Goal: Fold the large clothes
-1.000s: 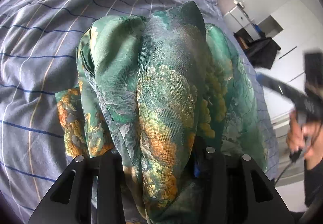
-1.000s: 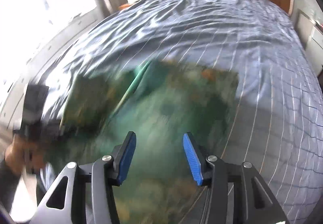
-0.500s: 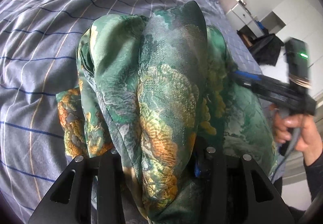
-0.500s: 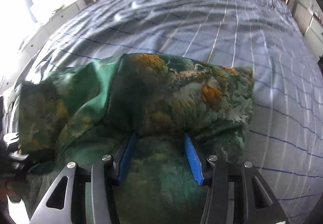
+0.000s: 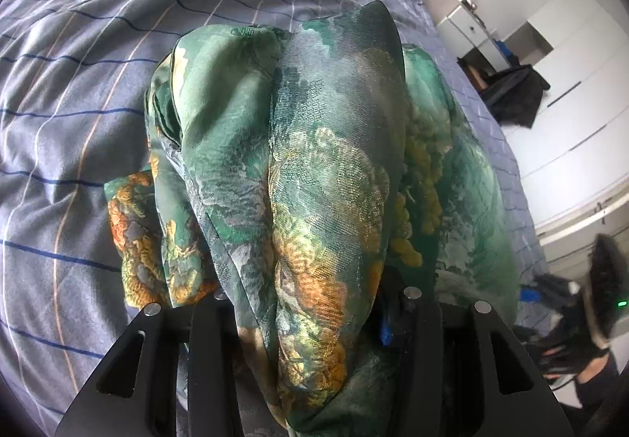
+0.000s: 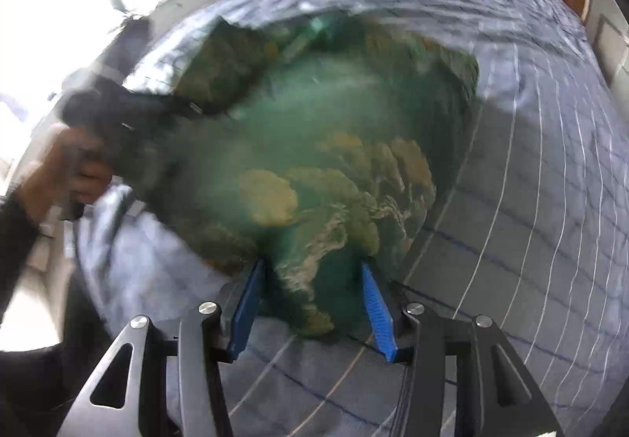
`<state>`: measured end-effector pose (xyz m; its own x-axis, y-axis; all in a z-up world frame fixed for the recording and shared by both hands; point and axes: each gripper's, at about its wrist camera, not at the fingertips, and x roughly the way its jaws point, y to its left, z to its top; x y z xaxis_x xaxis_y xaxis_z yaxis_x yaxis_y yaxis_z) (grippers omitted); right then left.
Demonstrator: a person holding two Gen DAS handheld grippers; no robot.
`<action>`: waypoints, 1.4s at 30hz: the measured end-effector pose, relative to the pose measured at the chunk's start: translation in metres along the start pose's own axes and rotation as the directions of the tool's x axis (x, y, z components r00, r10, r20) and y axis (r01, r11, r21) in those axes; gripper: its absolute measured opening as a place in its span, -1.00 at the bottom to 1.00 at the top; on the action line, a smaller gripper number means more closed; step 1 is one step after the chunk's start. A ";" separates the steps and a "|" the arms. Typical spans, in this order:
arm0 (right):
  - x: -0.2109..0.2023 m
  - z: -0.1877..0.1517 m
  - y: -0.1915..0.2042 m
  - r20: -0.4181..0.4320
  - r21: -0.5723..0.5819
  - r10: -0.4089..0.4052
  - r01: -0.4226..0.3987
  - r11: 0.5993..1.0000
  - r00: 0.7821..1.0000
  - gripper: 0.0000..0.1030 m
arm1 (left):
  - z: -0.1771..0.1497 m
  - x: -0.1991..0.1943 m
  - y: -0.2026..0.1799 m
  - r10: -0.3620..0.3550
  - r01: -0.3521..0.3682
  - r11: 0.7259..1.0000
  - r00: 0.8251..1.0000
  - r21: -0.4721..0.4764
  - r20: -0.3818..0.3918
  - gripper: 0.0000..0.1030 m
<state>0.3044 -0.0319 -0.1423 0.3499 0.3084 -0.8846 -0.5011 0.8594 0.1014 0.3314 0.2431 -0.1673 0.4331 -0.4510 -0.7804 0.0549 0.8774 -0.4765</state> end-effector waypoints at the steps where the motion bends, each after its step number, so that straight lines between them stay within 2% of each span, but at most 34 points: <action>1: 0.013 -0.001 -0.002 -0.012 0.022 -0.007 0.007 1.000 1.000 0.04 | -0.001 0.000 0.000 0.003 -0.003 1.000 1.000 0.001 0.001 -0.10; 5: 0.038 -0.003 0.011 0.004 -0.039 -0.098 0.098 0.994 0.995 0.09 | 0.000 0.002 -0.001 0.018 -0.018 1.000 1.000 -0.006 0.006 -0.09; 9: 0.026 -0.004 0.012 0.030 -0.021 -0.105 0.105 0.994 0.994 0.09 | -0.002 -0.002 -0.003 0.013 -0.012 0.999 1.000 -0.033 0.016 -0.05; 10: 0.017 -0.005 0.013 0.051 -0.020 -0.109 0.110 0.994 0.993 0.10 | -0.004 -0.005 -0.004 0.007 -0.006 0.999 1.000 -0.039 0.021 0.01; 13: -0.009 -0.012 0.017 0.093 -0.025 -0.103 0.105 0.994 0.990 0.45 | -0.004 -0.027 -0.002 -0.027 0.030 0.996 0.999 -0.081 0.038 0.31; 15: -0.035 -0.021 0.019 0.152 -0.016 -0.095 0.099 0.995 0.984 0.53 | -0.006 -0.047 0.001 -0.008 0.014 0.996 0.997 -0.087 0.072 0.44; 17: -0.057 -0.031 0.017 0.202 -0.005 -0.103 0.106 0.994 0.974 0.53 | -0.012 -0.073 0.003 0.070 -0.060 0.995 0.990 -0.080 0.121 0.58; 19: -0.077 -0.044 0.012 0.245 0.017 -0.113 0.112 0.994 0.963 0.53 | -0.018 -0.090 0.004 0.131 -0.119 0.989 0.979 -0.082 0.155 0.58; 22: -0.094 -0.060 0.004 0.288 0.065 -0.125 0.110 0.992 0.949 0.54 | -0.033 -0.117 -0.002 0.186 -0.172 0.982 0.959 -0.083 0.214 0.60; 25: -0.098 -0.072 -0.002 0.309 0.116 -0.138 0.106 0.987 0.941 0.54 | -0.045 -0.135 -0.023 0.285 -0.281 0.958 0.919 -0.053 0.272 0.74; 27: -0.099 -0.078 -0.002 0.312 0.133 -0.154 0.118 0.984 0.937 0.54 | -0.047 -0.140 -0.035 0.364 -0.367 0.929 0.880 -0.051 0.304 0.76; 29: -0.098 -0.080 -0.002 0.307 0.148 -0.178 0.138 0.979 0.935 0.54 | -0.048 -0.145 -0.041 0.398 -0.402 0.914 0.859 -0.058 0.323 0.76; 33: -0.100 -0.082 0.004 0.300 0.129 -0.231 0.200 0.971 0.926 0.54 | -0.047 -0.150 -0.043 0.451 -0.454 0.888 0.827 -0.074 0.335 0.76; 39: -0.100 -0.083 0.009 0.306 0.113 -0.250 0.226 0.968 0.919 0.54 | -0.048 -0.151 -0.049 0.511 -0.524 0.849 0.785 -0.064 0.349 0.76; 42: -0.097 -0.084 0.009 0.294 0.115 -0.256 0.232 0.966 0.921 0.54 | -0.049 -0.151 -0.051 0.524 -0.540 0.840 0.777 -0.060 0.349 0.76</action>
<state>0.1995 -0.0881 -0.0933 0.6833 0.1834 -0.7067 -0.3118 0.9486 -0.0552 0.2192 0.2582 -0.0448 0.6789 0.1666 -0.7151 -0.2414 0.9704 -0.0030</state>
